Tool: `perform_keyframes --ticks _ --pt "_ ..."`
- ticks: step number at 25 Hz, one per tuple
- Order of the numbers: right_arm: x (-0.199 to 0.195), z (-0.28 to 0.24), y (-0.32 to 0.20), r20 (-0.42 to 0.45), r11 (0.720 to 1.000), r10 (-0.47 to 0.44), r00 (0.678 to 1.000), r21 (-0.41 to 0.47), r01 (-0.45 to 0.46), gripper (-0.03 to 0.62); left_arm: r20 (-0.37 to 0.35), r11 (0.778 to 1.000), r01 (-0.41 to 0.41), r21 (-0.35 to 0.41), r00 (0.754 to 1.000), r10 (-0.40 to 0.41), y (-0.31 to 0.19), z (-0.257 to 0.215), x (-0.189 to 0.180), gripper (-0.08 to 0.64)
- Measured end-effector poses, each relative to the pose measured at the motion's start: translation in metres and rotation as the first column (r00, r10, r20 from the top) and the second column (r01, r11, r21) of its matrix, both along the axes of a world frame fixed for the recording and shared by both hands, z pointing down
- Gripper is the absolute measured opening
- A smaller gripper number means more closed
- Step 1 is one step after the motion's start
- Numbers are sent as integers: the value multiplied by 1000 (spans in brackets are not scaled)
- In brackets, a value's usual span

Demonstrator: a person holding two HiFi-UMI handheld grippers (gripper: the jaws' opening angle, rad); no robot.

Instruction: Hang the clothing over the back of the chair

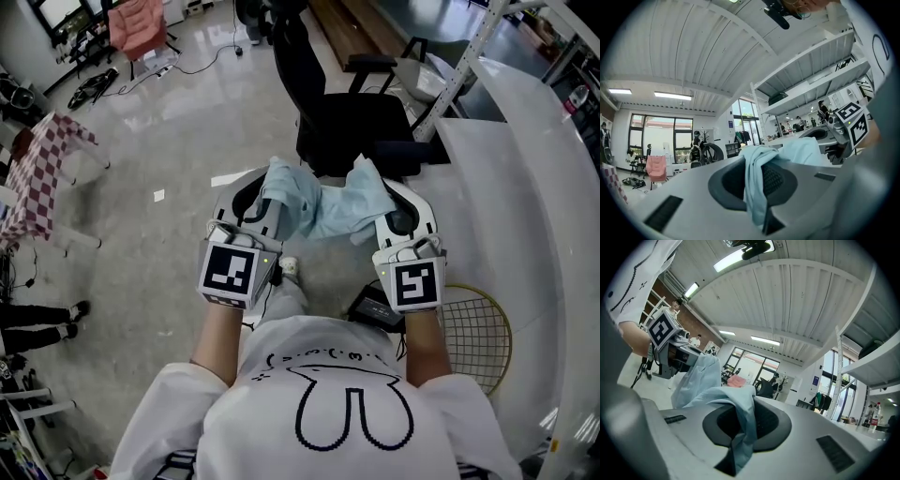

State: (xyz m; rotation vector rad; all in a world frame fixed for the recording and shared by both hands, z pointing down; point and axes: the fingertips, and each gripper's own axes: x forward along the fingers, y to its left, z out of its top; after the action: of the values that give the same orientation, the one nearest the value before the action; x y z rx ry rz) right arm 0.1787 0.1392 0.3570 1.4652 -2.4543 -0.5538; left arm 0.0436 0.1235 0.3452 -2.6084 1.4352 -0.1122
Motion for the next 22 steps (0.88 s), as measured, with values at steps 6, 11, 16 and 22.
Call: perform_keyframes --ticks 6,11,16,22 --pt "-15 -13 -60 -8 1000 11 1000 17 -11 44 -15 999 31 32 999 -30 -63 -18 -31 49" --pt "-31 -30 -109 -32 999 4 999 53 -3 46 -24 998 40 51 999 -39 -112 -30 -54 49" --pt "-48 -41 -156 -65 998 -5 998 68 9 46 -40 997 32 65 999 -30 -160 -37 -69 49" --pt "-68 -56 -212 -80 995 13 997 101 -5 46 -38 995 -1 104 999 5 -219 -52 -86 49"
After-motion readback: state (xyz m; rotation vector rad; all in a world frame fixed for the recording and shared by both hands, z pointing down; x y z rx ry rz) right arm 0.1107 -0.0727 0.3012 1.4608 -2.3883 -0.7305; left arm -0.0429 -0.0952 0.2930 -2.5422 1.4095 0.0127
